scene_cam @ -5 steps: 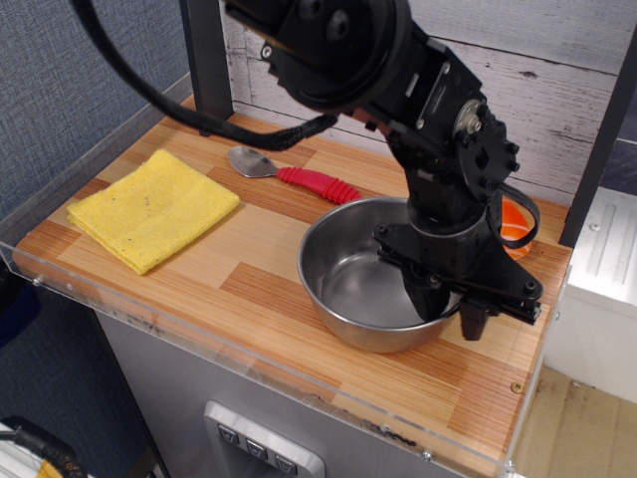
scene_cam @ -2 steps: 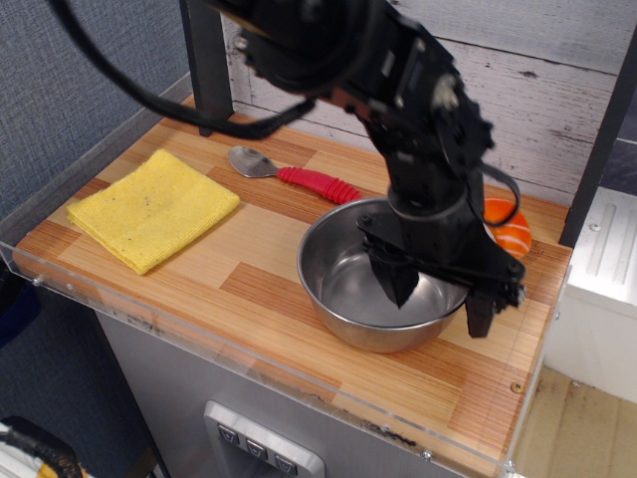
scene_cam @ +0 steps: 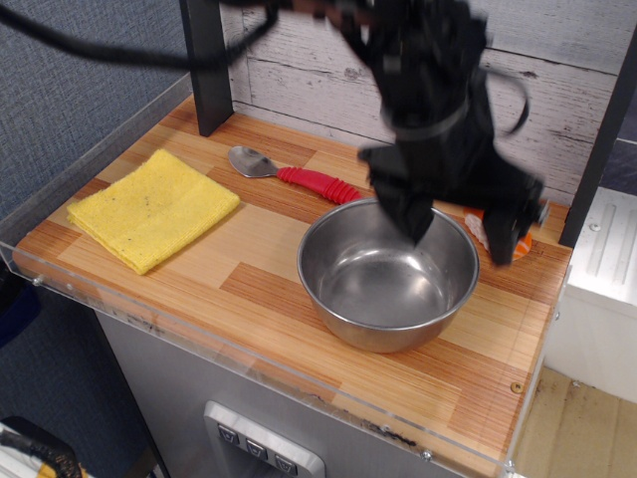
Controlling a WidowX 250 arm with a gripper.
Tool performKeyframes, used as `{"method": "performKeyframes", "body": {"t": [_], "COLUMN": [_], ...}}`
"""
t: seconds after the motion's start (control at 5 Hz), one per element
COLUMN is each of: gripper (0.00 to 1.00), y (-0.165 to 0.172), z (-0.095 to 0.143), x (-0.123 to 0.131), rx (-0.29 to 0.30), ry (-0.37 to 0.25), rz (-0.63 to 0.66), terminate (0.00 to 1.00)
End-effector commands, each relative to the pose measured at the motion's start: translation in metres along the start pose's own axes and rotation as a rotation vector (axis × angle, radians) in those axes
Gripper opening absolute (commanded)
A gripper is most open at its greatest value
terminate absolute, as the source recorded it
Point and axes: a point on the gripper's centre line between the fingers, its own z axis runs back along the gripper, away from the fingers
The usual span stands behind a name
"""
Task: Move the bowl over to the right side of the counter.
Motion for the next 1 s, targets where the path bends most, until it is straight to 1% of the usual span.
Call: {"method": "performKeyframes", "body": {"t": [0.0,0.6,0.8], "gripper": [1.0,1.0,1.0], "y": [0.017,0.017,0.017], "z": [0.0926,0.0926,0.0926], "x": [0.0063,0.0063,0.0063], "rx": [0.028,0.028,0.028], "ry": [-0.152,-0.152,-0.152], "rz": [0.087,0.087,0.087], "terminate": [0.0,0.0,1.0]}}
